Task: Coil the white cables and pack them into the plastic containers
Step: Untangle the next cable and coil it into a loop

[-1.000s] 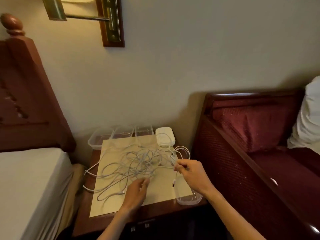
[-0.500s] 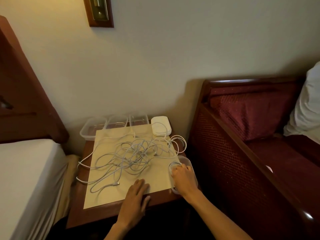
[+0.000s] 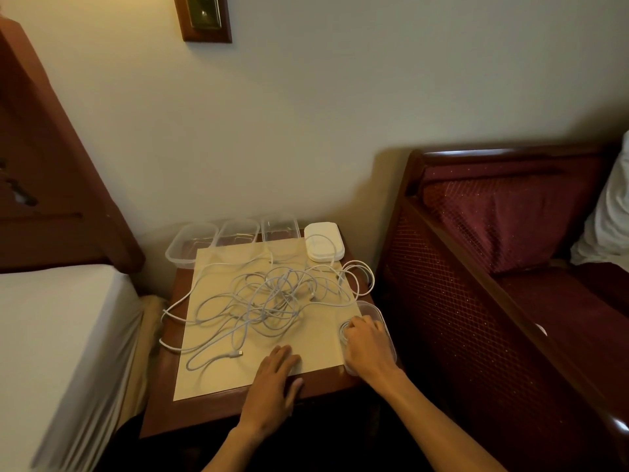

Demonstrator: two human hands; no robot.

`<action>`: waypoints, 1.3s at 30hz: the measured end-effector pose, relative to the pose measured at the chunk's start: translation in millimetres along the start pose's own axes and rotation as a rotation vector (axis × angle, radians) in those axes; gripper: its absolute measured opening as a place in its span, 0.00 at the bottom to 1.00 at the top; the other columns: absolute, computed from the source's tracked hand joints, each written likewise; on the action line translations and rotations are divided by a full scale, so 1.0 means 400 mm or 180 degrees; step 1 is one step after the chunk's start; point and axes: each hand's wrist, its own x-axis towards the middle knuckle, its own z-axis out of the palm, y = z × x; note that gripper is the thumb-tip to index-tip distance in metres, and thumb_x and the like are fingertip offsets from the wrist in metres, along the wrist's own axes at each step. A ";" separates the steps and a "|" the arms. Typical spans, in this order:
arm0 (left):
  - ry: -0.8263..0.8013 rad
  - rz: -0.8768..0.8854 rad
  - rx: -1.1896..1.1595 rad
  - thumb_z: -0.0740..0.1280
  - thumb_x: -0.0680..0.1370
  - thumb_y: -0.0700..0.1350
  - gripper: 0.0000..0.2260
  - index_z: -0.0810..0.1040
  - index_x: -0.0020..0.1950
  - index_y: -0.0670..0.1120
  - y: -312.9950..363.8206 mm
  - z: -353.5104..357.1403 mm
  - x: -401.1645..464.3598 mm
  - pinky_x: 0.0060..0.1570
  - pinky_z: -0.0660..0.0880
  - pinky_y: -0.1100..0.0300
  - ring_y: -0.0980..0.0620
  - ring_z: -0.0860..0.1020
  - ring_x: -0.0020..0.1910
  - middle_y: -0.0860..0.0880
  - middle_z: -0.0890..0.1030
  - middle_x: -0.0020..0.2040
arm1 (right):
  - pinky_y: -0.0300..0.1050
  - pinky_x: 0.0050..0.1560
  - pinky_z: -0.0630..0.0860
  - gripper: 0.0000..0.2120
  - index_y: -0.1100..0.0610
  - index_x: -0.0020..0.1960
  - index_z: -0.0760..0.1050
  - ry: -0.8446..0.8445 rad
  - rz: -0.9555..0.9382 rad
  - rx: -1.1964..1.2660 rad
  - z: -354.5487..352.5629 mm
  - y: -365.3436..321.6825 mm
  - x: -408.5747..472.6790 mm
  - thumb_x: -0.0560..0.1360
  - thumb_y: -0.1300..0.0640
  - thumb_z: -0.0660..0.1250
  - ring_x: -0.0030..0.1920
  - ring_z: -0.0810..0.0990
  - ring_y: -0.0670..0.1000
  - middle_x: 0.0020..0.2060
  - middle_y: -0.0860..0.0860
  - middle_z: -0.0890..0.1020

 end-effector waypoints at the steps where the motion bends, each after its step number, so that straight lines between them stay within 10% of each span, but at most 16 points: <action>1: 0.0059 -0.0014 -0.0041 0.61 0.80 0.55 0.17 0.72 0.68 0.53 0.006 -0.008 0.006 0.70 0.62 0.62 0.52 0.63 0.74 0.56 0.66 0.73 | 0.50 0.60 0.68 0.12 0.56 0.52 0.80 0.0178 -0.0013 0.0076 -0.001 -0.002 0.004 0.74 0.59 0.59 0.56 0.74 0.54 0.54 0.51 0.79; 7: 0.1491 0.0150 0.0104 0.67 0.78 0.45 0.05 0.81 0.52 0.49 0.109 -0.154 0.084 0.41 0.74 0.66 0.55 0.80 0.45 0.55 0.81 0.51 | 0.45 0.49 0.76 0.10 0.55 0.47 0.83 0.1036 -0.0186 0.1003 -0.053 -0.052 0.059 0.74 0.61 0.62 0.50 0.77 0.49 0.47 0.46 0.81; 10: 0.1956 0.0212 0.0410 0.69 0.77 0.45 0.05 0.80 0.52 0.48 0.126 -0.237 0.138 0.38 0.77 0.60 0.53 0.78 0.48 0.54 0.79 0.51 | 0.44 0.43 0.76 0.10 0.55 0.46 0.83 0.1095 -0.0253 0.1246 -0.080 -0.086 0.111 0.75 0.61 0.63 0.48 0.78 0.49 0.46 0.47 0.82; 17: 0.0707 -0.0616 0.1352 0.65 0.72 0.64 0.27 0.72 0.67 0.53 0.018 -0.218 0.196 0.59 0.72 0.43 0.41 0.70 0.68 0.45 0.71 0.70 | 0.51 0.48 0.79 0.12 0.55 0.51 0.82 0.0924 -0.0065 0.1704 -0.127 -0.135 0.342 0.77 0.58 0.60 0.50 0.80 0.51 0.50 0.50 0.84; 32: 0.0371 -0.0536 0.1314 0.56 0.75 0.67 0.24 0.73 0.64 0.57 -0.169 -0.140 0.234 0.56 0.73 0.46 0.45 0.71 0.67 0.54 0.76 0.64 | 0.53 0.60 0.72 0.14 0.55 0.59 0.79 -0.0049 -0.0433 0.0024 -0.008 -0.203 0.721 0.78 0.65 0.60 0.57 0.80 0.58 0.55 0.55 0.83; 39: 0.0418 -0.0417 0.1249 0.59 0.74 0.69 0.23 0.72 0.63 0.58 -0.189 -0.149 0.255 0.55 0.73 0.47 0.46 0.73 0.66 0.56 0.76 0.64 | 0.47 0.41 0.73 0.12 0.58 0.50 0.83 0.0670 -0.0462 0.0409 -0.065 -0.170 0.704 0.76 0.66 0.62 0.48 0.80 0.61 0.46 0.58 0.84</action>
